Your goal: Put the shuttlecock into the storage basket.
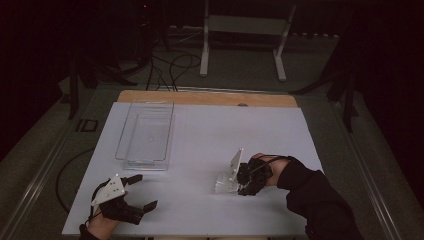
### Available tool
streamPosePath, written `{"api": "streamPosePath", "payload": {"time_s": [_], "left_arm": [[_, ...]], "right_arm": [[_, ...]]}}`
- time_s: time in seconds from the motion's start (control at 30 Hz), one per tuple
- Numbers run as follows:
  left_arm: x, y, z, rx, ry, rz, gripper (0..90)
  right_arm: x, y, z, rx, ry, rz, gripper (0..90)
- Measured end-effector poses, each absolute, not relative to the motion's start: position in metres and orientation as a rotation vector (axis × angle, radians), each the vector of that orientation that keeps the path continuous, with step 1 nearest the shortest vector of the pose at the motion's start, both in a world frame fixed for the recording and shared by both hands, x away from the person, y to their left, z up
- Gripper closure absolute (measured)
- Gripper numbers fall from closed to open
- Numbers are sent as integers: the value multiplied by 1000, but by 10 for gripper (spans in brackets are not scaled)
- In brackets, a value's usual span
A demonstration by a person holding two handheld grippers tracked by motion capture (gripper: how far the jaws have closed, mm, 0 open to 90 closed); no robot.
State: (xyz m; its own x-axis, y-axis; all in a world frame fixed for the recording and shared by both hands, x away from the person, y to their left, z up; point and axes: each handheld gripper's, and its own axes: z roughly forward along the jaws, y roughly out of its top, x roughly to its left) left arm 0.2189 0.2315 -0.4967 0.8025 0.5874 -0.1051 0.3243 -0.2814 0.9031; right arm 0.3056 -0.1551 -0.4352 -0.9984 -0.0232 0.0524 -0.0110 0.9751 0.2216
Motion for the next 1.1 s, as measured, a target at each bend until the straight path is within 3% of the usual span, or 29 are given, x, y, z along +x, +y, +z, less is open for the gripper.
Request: {"api": "streamPosePath", "payload": {"time_s": [0.63, 1.1], "left_arm": [[236, 220, -428, 1969, 620, 276, 3], [257, 188, -398, 2022, 584, 226, 3]], "right_arm": [[304, -154, -430, 22, -3051, -318, 662], [304, -154, -428, 19, -3056, -335, 662]]}}
